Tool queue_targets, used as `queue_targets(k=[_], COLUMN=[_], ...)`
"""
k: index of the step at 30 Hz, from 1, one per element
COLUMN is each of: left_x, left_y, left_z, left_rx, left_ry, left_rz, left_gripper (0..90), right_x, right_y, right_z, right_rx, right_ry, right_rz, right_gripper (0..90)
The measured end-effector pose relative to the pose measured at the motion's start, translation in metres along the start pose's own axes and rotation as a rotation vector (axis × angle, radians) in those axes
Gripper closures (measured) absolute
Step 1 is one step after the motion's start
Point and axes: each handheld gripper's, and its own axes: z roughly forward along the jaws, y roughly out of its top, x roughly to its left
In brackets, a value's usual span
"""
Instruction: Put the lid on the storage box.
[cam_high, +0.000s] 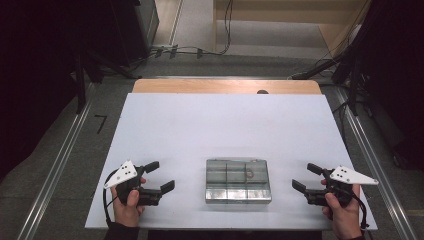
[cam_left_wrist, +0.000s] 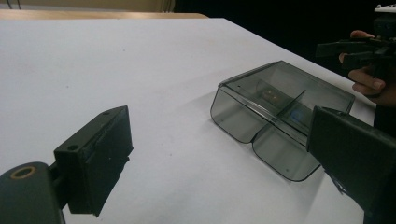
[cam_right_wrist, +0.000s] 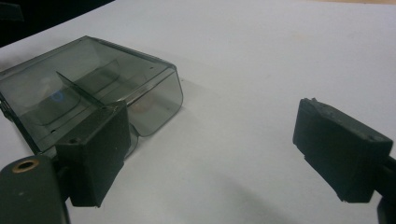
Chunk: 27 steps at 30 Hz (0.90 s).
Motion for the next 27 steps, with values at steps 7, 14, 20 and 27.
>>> queue_targets(k=[7,14,20,27], left_x=[0.004,0.007,0.011,0.015], left_y=[-0.001,-0.003,-0.004,-0.006], left_z=[-0.005,-0.008,-0.012,-0.019], left_rx=[0.007,0.014,0.006,0.000], left_ry=[0.023,0.044,0.057,0.069], left_rz=[0.014,0.032,0.034,0.039], left_gripper=[6.2,3.1,3.1,3.1], right_x=[-0.008,-0.018,-0.025,-0.035], right_y=[-0.002,-0.005,-0.007,-0.011], right_z=[-0.005,-0.011,-0.017,-0.020], right_rx=[-0.005,-0.013,-0.016,-0.012], right_ry=[-0.019,-0.037,-0.055,-0.073], right_rz=[0.008,0.022,0.034,0.038], right_gripper=[9.6,9.4,9.4,9.2])
